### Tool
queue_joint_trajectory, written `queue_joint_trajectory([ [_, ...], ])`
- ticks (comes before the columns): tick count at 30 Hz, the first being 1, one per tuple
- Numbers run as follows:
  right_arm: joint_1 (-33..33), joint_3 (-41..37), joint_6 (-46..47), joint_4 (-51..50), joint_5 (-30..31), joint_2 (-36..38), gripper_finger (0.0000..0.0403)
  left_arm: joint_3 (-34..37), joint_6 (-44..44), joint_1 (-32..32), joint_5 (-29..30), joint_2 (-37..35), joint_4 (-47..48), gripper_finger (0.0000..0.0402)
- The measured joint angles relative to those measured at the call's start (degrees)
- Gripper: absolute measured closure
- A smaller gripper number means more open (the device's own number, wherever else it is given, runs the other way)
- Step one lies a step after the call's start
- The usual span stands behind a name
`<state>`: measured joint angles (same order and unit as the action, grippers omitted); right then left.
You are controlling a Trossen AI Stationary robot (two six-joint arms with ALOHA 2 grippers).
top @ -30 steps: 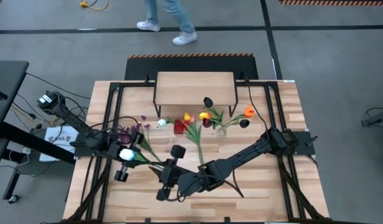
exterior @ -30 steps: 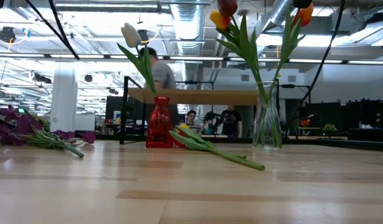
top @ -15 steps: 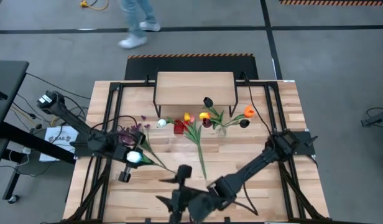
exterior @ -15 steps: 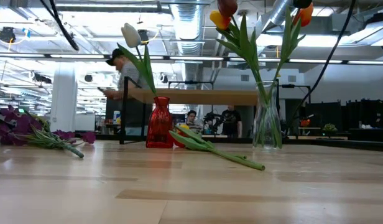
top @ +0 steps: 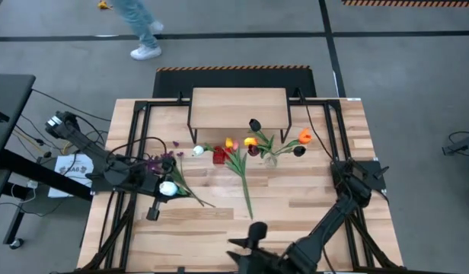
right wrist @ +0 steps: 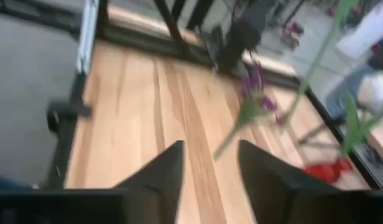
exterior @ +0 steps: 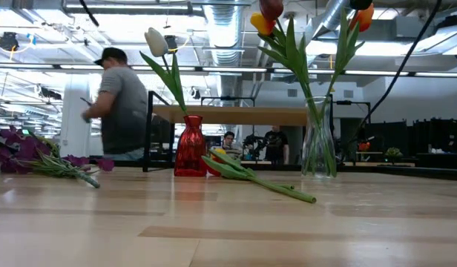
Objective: Pick and place flowers into a vace then onto a shelf
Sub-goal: Put the white flower into the red vase
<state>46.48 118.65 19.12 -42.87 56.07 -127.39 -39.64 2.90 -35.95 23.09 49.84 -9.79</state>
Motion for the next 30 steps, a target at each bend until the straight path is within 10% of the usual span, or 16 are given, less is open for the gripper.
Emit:
queue_joint_trajectory([
  [5,0.8,0.0,9.8,-15.8,-4.4,0.0,0.0387,-5.1,-0.2,1.9,-0.7,0.0,5.6,0.0401],
  [18,5.8,-2.8,2.4,-24.2,-15.1,6.1,0.0397,-14.1,3.8,14.6,-12.2,0.0,11.9,0.0401],
  [30,2.4,-53.4,-11.6,28.0,-27.3,40.9,0.0400,-14.5,2.0,29.6,-27.5,4.5,12.2,0.0401],
])
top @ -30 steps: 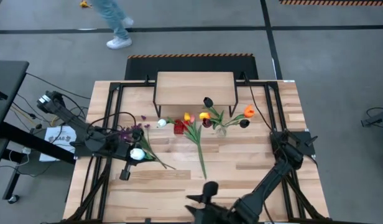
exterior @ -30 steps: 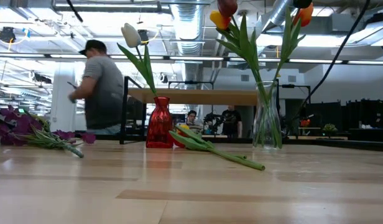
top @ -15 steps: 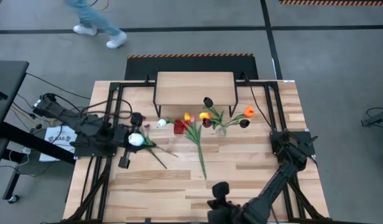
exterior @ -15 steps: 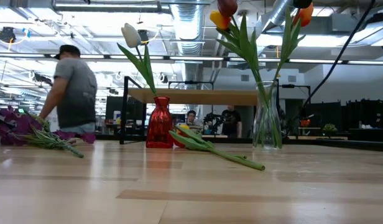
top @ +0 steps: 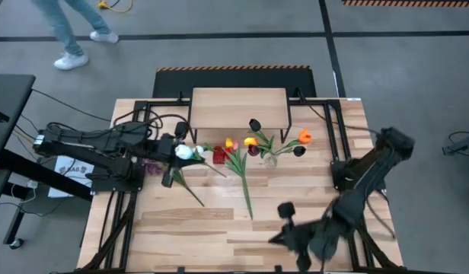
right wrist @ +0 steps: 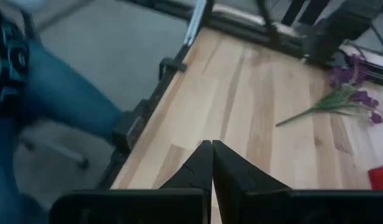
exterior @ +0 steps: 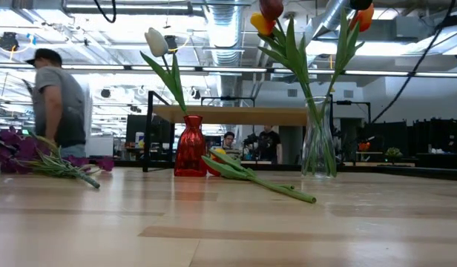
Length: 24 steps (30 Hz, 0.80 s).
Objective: Pick and place flowers into a vace then onto a shelf
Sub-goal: Put the white flower into the red vase
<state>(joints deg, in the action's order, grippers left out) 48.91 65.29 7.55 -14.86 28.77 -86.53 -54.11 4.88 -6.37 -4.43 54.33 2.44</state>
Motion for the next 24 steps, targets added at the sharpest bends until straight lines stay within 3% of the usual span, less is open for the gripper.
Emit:
queue_joint_trajectory([
  [4,-1.1,-13.3,0.4,11.5,0.0,8.6,0.0401,0.0,-1.1,3.0,-2.2,2.2,0.8,0.0401],
  [8,-1.4,-20.2,0.4,16.0,1.7,12.8,0.0402,-3.0,-0.9,6.1,-2.6,3.5,6.9,0.0401],
  [18,-1.4,-23.9,0.5,16.7,4.5,11.7,0.0401,-8.2,4.0,13.7,-0.1,7.4,16.4,0.0401],
  [24,-1.4,-24.7,2.3,17.5,4.5,9.4,0.0402,-8.2,4.7,20.1,-5.9,8.7,17.5,0.0401],
])
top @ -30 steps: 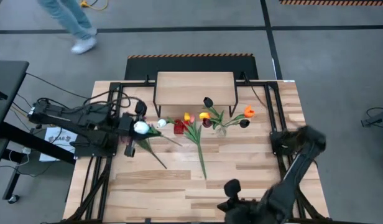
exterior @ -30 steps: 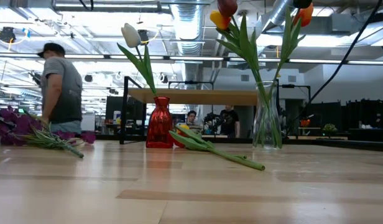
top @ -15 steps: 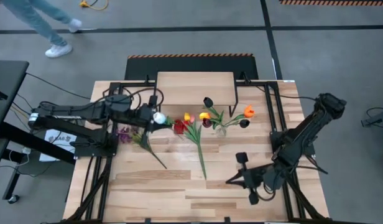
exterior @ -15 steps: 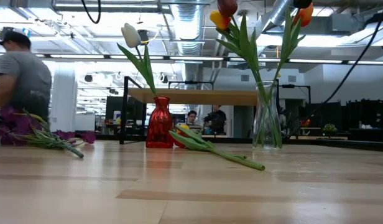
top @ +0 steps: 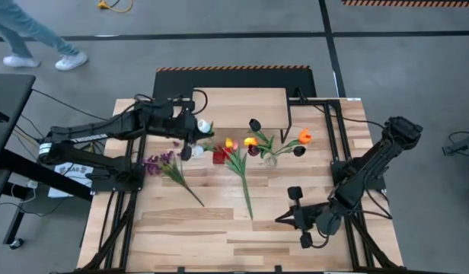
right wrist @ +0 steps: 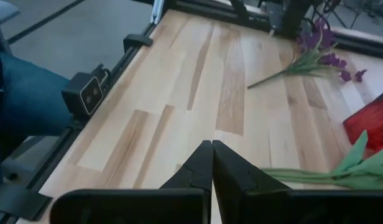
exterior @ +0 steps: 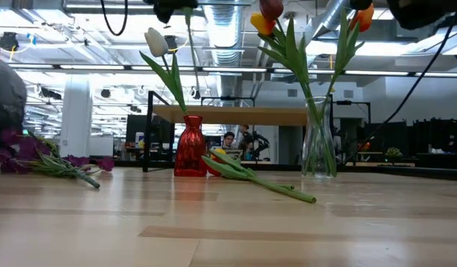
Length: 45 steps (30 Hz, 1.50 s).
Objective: Pick and place flowers into a vace then onto a shelf
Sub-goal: Put the white flower into the red vase
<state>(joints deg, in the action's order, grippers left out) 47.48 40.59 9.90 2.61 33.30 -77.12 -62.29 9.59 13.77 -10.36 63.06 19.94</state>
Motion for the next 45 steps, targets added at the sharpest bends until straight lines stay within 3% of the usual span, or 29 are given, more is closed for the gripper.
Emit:
queue_joint_trajectory([
  [8,0.0,0.0,0.6,0.4,0.1,-1.0,0.0402,0.0,1.3,3.6,-3.0,1.5,0.0,0.0401],
  [18,0.0,0.0,0.7,1.4,0.2,-1.0,0.0402,0.1,7.6,9.8,-15.0,4.8,0.4,0.0401],
  [32,0.0,0.0,2.2,1.4,0.2,-1.0,0.0402,0.1,11.9,17.8,-27.2,8.6,2.3,0.0401],
  [45,0.0,0.0,2.2,1.3,0.2,-1.0,0.0401,0.1,12.1,17.8,-27.9,10.2,1.4,0.0398],
])
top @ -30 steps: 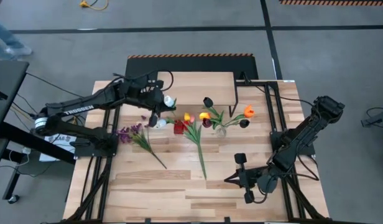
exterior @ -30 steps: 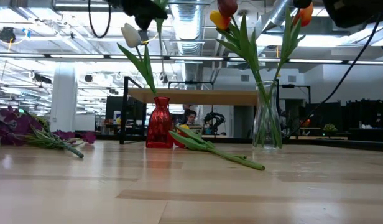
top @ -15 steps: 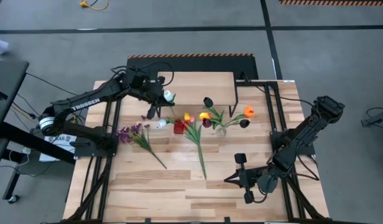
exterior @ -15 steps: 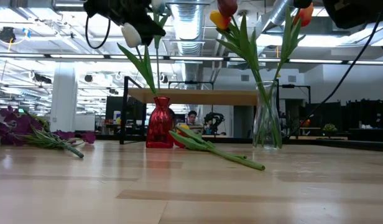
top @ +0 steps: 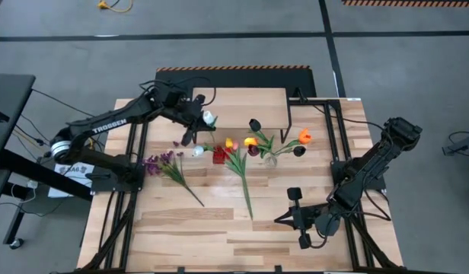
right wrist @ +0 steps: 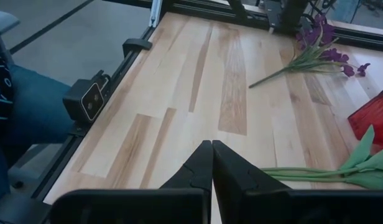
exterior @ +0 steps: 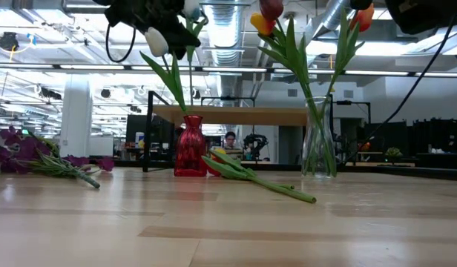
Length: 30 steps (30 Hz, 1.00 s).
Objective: Pick and place flowers into a vace then onto a shelf
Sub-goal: Put the white flower into the red vase, then put the red flower into the transparent vase
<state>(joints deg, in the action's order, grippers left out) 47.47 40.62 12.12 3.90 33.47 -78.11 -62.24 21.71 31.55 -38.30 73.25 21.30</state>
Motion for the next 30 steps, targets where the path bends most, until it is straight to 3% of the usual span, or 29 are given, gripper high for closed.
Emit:
queue_joint_trajectory([
  [9,0.0,0.0,0.3,0.0,-0.1,0.0,0.0401,0.0,0.2,-0.2,-0.3,0.0,-0.9,0.0367],
  [17,0.0,0.0,0.5,0.0,-0.3,0.0,0.0399,0.0,-1.2,-0.2,0.3,0.0,2.8,0.0309],
  [30,0.0,0.0,1.4,-0.4,-0.4,0.0,0.0399,0.0,-2.8,-1.2,9.0,0.0,10.0,0.0209],
])
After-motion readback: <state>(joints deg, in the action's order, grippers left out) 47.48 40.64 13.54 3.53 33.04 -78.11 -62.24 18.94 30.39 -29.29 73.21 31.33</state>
